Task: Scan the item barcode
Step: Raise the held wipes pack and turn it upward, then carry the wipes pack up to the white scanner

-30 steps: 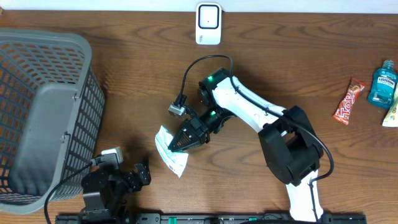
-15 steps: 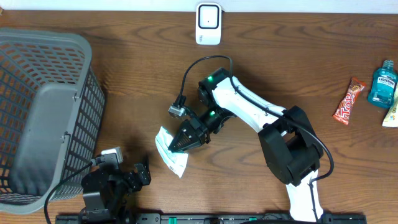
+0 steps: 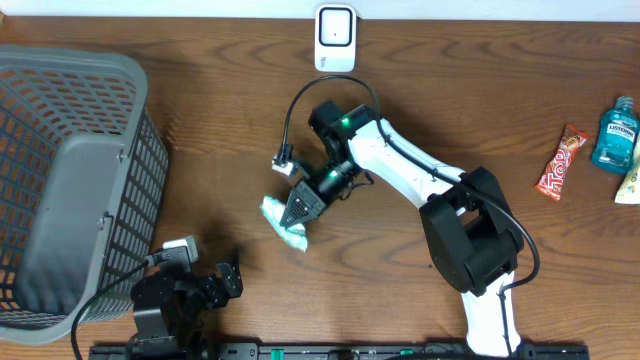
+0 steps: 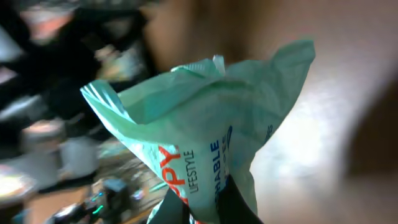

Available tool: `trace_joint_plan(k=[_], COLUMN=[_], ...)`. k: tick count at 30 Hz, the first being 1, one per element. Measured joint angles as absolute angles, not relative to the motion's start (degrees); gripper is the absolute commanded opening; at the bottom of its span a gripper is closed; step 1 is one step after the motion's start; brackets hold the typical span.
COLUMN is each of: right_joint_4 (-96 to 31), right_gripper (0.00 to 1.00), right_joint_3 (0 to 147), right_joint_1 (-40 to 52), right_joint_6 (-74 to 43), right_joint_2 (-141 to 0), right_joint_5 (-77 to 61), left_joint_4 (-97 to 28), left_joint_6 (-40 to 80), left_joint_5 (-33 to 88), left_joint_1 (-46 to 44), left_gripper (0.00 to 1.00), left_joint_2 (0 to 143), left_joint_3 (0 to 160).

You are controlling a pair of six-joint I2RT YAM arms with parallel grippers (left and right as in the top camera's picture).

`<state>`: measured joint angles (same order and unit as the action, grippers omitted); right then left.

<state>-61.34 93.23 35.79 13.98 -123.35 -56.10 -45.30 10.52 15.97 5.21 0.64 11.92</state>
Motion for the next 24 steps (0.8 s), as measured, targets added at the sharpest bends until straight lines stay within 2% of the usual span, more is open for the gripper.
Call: trace_joint_plan(k=[10, 15, 24], right_joint_4=[-48.4, -39.3, -19.4], right_gripper=[0.01, 0.01, 0.01], right_joint_3=[100.2, 105.8, 106.4], right_joint_1=[31.7, 29.9, 28.9], right_joint_6=[0.6, -1.5, -0.5], right_joint_2=[-123.3, -123.3, -123.4], right_joint_5=[-33.4, -21.0, -7.5], left_joint_4=[-45.3, -45.3, -45.3], left_joint_6=[10.5, 10.5, 10.5], left_joint_5=[16.0, 16.0, 16.0], left_joint_1=[5.2, 5.2, 5.2], left_gripper=[0.98, 0.98, 0.98], left_joint_2=[0.6, 0.6, 0.6], left_joint_3=[11.9, 11.9, 11.9])
